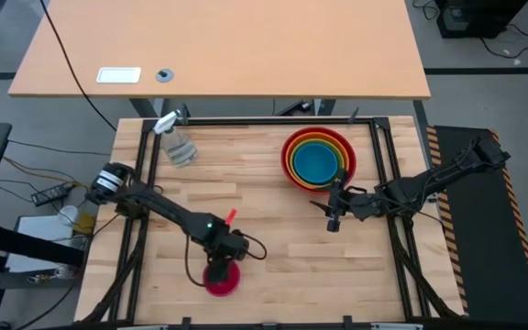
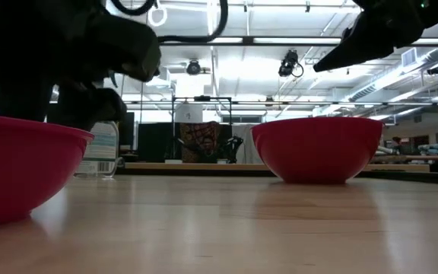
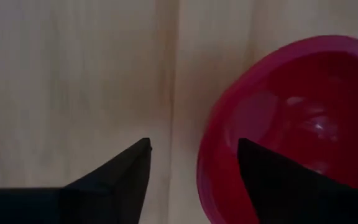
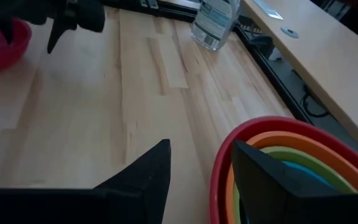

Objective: Nest bowls inside each other
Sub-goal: Stack the red bowl on top of the blue bowl

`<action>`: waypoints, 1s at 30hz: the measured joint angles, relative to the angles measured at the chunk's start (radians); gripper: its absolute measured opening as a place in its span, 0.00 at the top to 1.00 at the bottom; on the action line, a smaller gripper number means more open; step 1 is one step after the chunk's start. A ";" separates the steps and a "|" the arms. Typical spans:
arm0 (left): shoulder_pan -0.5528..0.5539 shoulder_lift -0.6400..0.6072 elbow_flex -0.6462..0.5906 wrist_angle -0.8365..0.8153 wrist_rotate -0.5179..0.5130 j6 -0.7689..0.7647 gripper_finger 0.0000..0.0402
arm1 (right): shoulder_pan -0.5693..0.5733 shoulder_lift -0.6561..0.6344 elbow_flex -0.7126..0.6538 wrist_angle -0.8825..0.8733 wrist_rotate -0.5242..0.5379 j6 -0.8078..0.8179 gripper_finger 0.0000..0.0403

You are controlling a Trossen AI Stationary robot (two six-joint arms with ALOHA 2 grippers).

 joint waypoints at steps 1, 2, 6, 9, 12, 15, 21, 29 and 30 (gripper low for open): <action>0.002 0.007 0.000 0.003 0.000 0.000 0.43 | 0.000 -0.001 0.000 0.004 0.000 -0.003 0.56; 0.003 0.011 0.000 -0.001 0.002 0.001 0.46 | 0.000 -0.001 0.000 0.011 0.000 -0.004 0.56; 0.016 0.015 0.001 -0.004 0.021 0.003 0.67 | -0.001 -0.001 0.000 0.011 0.000 -0.008 0.56; 0.036 0.016 0.001 -0.016 0.021 0.001 0.90 | -0.001 -0.004 0.000 0.006 0.000 -0.005 0.56; 0.070 0.012 0.001 -0.016 0.016 -0.001 0.96 | 0.010 -0.010 0.029 -0.025 0.001 0.028 0.56; 0.130 0.001 0.001 0.029 -0.014 0.028 0.96 | 0.042 -0.012 0.070 -0.045 0.001 0.043 0.56; 0.359 -0.026 0.001 0.248 -0.036 0.073 0.96 | 0.077 -0.025 0.079 -0.106 0.112 0.036 0.56; 0.580 -0.058 0.066 0.560 0.011 0.115 0.96 | 0.084 -0.043 0.080 -0.335 0.064 0.290 0.56; 0.597 -0.057 0.092 0.563 0.013 0.124 0.96 | 0.085 -0.043 0.080 -0.351 0.046 0.316 0.56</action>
